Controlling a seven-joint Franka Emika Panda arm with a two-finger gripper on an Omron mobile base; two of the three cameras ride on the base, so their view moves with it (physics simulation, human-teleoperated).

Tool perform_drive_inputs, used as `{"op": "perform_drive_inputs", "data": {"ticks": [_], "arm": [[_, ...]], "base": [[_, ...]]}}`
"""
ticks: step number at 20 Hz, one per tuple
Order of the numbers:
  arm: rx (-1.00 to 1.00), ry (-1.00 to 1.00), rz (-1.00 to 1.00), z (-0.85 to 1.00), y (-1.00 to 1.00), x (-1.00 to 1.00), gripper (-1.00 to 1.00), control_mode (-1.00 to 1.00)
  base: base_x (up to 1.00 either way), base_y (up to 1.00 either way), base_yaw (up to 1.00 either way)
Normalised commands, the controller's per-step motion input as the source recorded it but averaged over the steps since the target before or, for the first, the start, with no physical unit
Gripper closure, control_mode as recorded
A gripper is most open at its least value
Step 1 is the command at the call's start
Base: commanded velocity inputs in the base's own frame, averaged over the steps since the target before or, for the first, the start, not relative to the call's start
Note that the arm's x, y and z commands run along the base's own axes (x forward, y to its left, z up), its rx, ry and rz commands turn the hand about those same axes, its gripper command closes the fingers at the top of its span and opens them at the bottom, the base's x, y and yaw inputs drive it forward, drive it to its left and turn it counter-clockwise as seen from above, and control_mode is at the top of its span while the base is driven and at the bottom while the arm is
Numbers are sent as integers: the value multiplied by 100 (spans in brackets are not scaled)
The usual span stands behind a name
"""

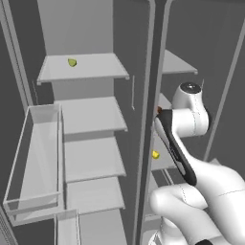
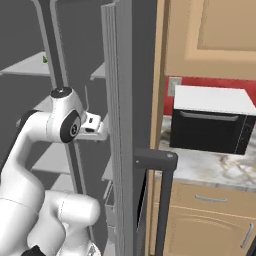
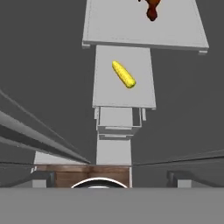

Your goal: Pick up the frozen chicken drumstick from the freezer, place it on any shelf in the fridge, and close the fridge and freezer doors when done.

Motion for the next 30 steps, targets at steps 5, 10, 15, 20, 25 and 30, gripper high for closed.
{"op": "perform_drive_inputs", "data": {"ticks": [5, 10, 15, 20, 25, 30], "arm": [[0, -2, 0, 0, -29, 3, -100, -100], [0, -12, 0, 2, -58, 17, -100, -100], [0, -7, 0, 0, -38, 58, -100, -100], [3, -2, -1, 1, -29, 67, -100, -100], [6, 3, 0, 0, -4, 64, -100, -100], [2, 2, 0, -17, 0, 42, -100, -100]], "base": [[14, -8, 0], [0, 0, 0], [0, 0, 0], [0, 0, 0], [0, 0, 0], [0, 0, 0]]}}
